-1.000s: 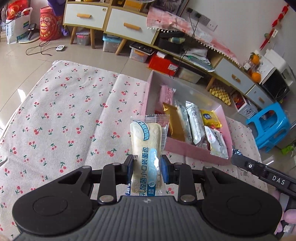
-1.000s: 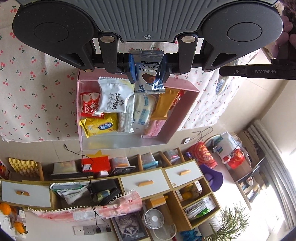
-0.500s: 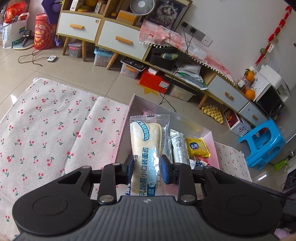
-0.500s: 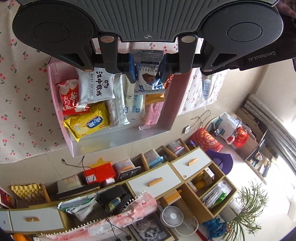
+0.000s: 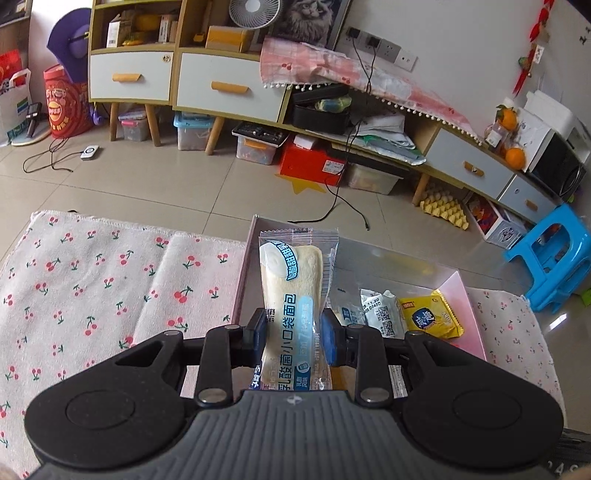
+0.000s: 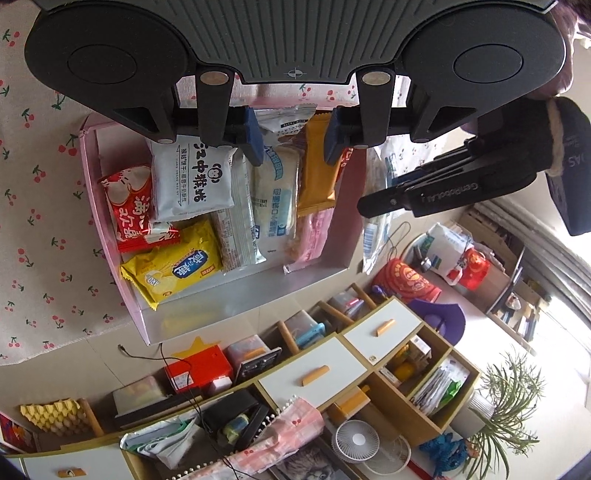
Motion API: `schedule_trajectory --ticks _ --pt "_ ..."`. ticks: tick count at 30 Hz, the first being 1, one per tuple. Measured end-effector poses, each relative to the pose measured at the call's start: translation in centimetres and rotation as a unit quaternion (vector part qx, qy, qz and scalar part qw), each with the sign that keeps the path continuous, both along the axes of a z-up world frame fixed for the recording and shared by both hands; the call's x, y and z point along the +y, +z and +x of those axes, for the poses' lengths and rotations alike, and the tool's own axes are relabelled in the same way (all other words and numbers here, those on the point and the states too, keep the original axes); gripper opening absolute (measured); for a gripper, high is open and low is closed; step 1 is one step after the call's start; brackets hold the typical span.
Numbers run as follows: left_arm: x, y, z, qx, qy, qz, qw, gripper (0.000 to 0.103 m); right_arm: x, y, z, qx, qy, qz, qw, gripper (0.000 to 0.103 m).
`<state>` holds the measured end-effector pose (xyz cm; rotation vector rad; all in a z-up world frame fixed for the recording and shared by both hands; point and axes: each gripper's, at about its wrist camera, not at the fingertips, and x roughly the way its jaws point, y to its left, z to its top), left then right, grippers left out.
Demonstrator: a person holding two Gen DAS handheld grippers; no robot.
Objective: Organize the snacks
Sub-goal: 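Lower both packets into the pink box and open both grippers, then withdraw both tools from the box toward the remaining snacks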
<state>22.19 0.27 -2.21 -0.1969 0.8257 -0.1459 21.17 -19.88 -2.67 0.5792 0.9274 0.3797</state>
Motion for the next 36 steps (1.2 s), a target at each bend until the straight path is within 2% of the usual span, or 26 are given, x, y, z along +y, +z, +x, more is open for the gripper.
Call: schedule_trajectory --ticks 4,6,8,10,13,16,18,27,28,29,30,36 --pt "-0.4 0.0 0.0 -0.005 -0.004 0.022 0.9997 0.028 -0.1 0.1 0.1 -0.003 0.000 -0.002 1.000 0.042" --pt "-0.5 0.0 -0.1 -0.010 -0.005 0.031 0.9995 0.028 -0.1 0.2 0.0 -0.006 0.000 -0.003 1.000 0.049" --pt "-0.8 0.0 -0.1 -0.013 -0.006 0.039 0.9991 0.029 0.0 0.2 0.0 -0.007 0.001 -0.007 1.000 0.050" --pt "-1.0 0.1 -0.3 -0.021 -0.005 0.049 0.9986 0.037 0.1 0.3 -0.1 -0.008 0.003 -0.012 1.000 0.051" --pt "-1.1 0.4 -0.5 -0.027 -0.008 0.053 0.9982 0.053 0.1 0.5 -0.2 -0.012 0.004 -0.014 1.000 0.060" --pt "-0.9 0.8 -0.9 -0.026 -0.006 0.048 0.9985 0.055 0.1 0.9 -0.5 -0.017 0.006 -0.018 1.000 0.063" --pt "-0.8 1.1 -1.2 -0.026 -0.005 0.045 0.9987 0.060 0.0 1.2 -0.8 -0.021 0.006 -0.023 1.000 0.067" --pt "-0.1 2.3 -4.2 -0.023 0.000 0.039 0.9990 0.075 -0.7 3.3 -3.3 -0.048 0.020 -0.079 0.996 0.070" --pt "-0.1 2.4 -4.5 -0.022 0.000 0.039 0.9990 0.077 -0.8 3.6 -3.6 -0.050 0.020 -0.083 0.995 0.073" --pt "0.0 2.5 -4.9 -0.021 0.000 0.038 0.9991 0.078 -0.9 3.9 -4.0 -0.055 0.016 -0.089 0.994 0.081" --pt "0.1 2.6 -5.4 -0.020 -0.002 0.037 0.9991 0.080 -1.0 4.2 -4.4 -0.061 0.013 -0.094 0.994 0.085" --pt "0.0 2.9 -7.5 -0.006 -0.010 0.038 0.9992 0.089 -0.8 5.9 -6.3 -0.075 0.014 -0.148 0.986 0.085"
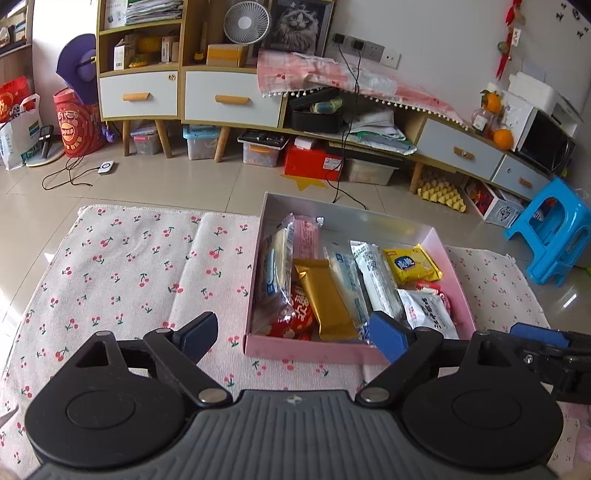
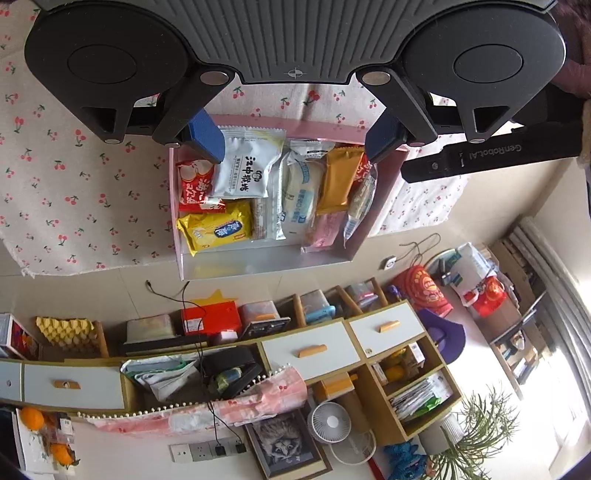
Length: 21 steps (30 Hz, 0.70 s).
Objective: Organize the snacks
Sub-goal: 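Withdraw both tools from the box toward the remaining snacks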
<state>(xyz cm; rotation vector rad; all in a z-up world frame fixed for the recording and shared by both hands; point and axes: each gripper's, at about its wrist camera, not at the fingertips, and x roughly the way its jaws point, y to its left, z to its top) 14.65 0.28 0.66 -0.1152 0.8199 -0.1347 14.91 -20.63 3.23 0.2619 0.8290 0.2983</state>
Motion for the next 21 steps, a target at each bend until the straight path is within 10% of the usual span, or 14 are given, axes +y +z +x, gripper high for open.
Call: schedule_trajectory --ticks 21 --pt "0.8 -2.2 -7.0 0.000 -0.029 0.015 0.9995 0.102 0.0 -0.9 -7.2 -0.068 0.019 -0.077 0.995 0.098"
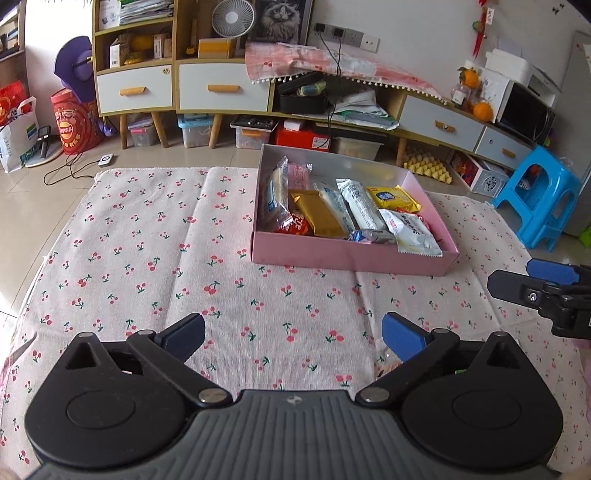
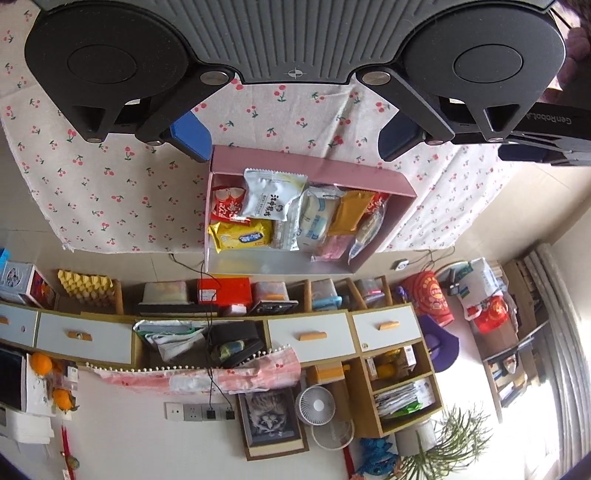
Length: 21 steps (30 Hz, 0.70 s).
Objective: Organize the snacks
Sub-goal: 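Withdraw both tools from the box toward the remaining snacks, then grasp the orange-and-white packet with the left gripper while the right grasps the green packet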
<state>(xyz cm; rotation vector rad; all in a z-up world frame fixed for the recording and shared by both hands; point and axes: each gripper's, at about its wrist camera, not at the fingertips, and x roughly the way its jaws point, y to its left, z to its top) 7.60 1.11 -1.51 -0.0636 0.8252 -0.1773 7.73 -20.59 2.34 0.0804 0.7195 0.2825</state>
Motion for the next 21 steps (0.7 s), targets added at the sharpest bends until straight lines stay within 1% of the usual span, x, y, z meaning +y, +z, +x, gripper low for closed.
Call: schedule_trajectory --ticks 4,9,12,14,16,17,21 --pt "0.4 -0.9 -1.0 0.003 -0.014 0.013 0.9998 0.102 0.2 -1.0 -1.2 -0.008 0.019 -0.031 0.999 0.099" --pt "0.4 -2.0 -2.5 0.012 -0.042 0.025 0.9987 0.102 -0.5 -2.4 -2.2 0.011 0.044 -0.051 0.998 0.100" --pt "0.0 -2.9 -3.4 0.029 -0.066 0.020 0.9972 0.101 -1.0 -3.0 -2.7 0.022 0.048 -0.057 0.997 0.100" --pt "-0.3 -3.4 -3.9 0.047 -0.081 0.012 0.9955 0.098 -1.3 -3.5 -3.0 0.034 0.046 -0.055 0.997 0.100" --pt "-0.9 -4.0 -4.3 0.065 -0.099 0.009 0.9929 0.092 -1.6 -4.0 -3.1 0.054 0.043 -0.045 0.997 0.100" --pt "-1.2 -4.3 -4.5 0.073 -0.107 0.011 0.9915 0.090 -1.6 -4.1 -3.1 0.063 0.041 -0.040 0.996 0.100" --pt "-2.6 -5.3 -5.1 0.100 -0.135 0.025 0.9854 0.075 -1.5 -4.3 -3.3 0.083 0.039 -0.021 0.996 0.100"
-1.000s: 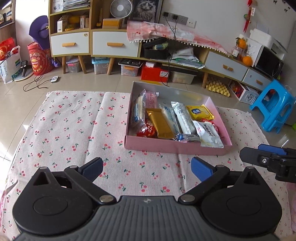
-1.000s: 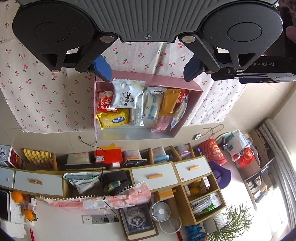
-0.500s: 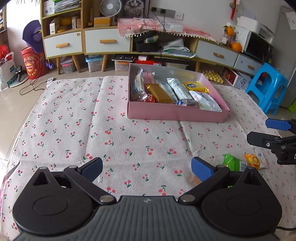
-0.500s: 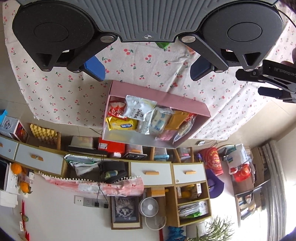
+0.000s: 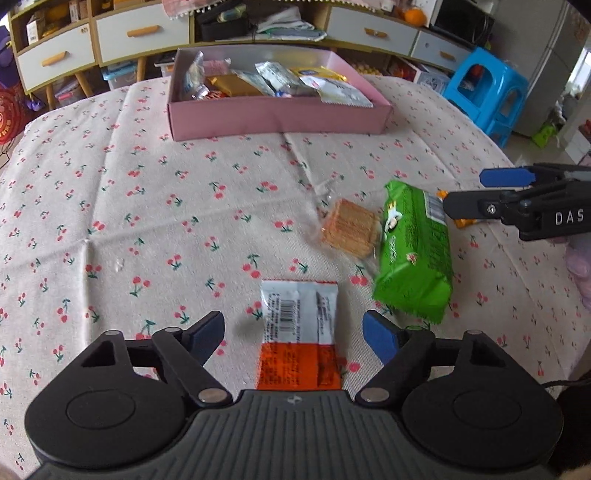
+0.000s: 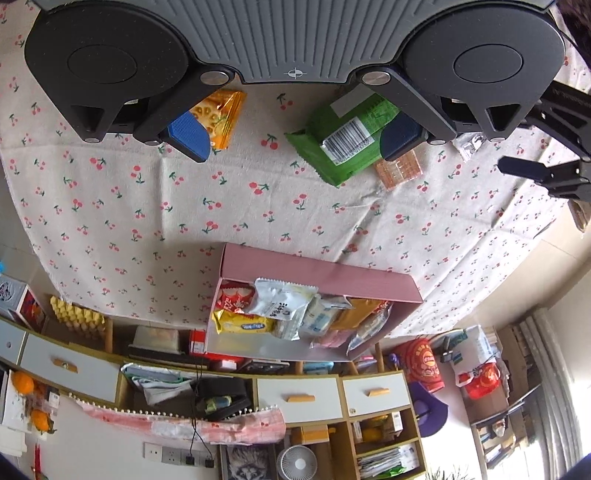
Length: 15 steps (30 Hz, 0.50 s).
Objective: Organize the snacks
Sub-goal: 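Grasp the orange-and-white packet with the left gripper while the right grasps the green packet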
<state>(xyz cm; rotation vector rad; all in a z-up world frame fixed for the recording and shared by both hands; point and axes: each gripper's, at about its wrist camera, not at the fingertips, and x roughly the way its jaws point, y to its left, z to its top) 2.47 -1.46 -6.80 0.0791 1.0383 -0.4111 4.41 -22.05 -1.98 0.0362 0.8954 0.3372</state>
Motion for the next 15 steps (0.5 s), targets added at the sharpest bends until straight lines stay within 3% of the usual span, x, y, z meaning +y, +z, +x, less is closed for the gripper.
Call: schedule_trajectory --ticks 2,5,10,15 --pt "-0.5 -0.4 -0.3 0.011 -0.012 0.008 0.9998 0.072 0.2 0.0 0.0 0.008 -0.003 0.010 1.000 0.100" --pt "-1.2 -0.6 -0.9 -0.006 -0.030 0.040 0.9987 0.070 0.6 0.0 0.1 0.023 -0.006 0.026 0.999 0.100" --pt "-1.3 -0.2 -1.5 -0.020 -0.041 0.059 0.9972 0.041 1.7 -0.2 0.2 0.045 -0.003 0.040 0.998 0.100" --pt "-0.8 0.0 -1.1 -0.014 -0.026 0.057 0.9980 0.036 3.2 -0.5 0.2 0.062 0.003 0.039 0.997 0.100"
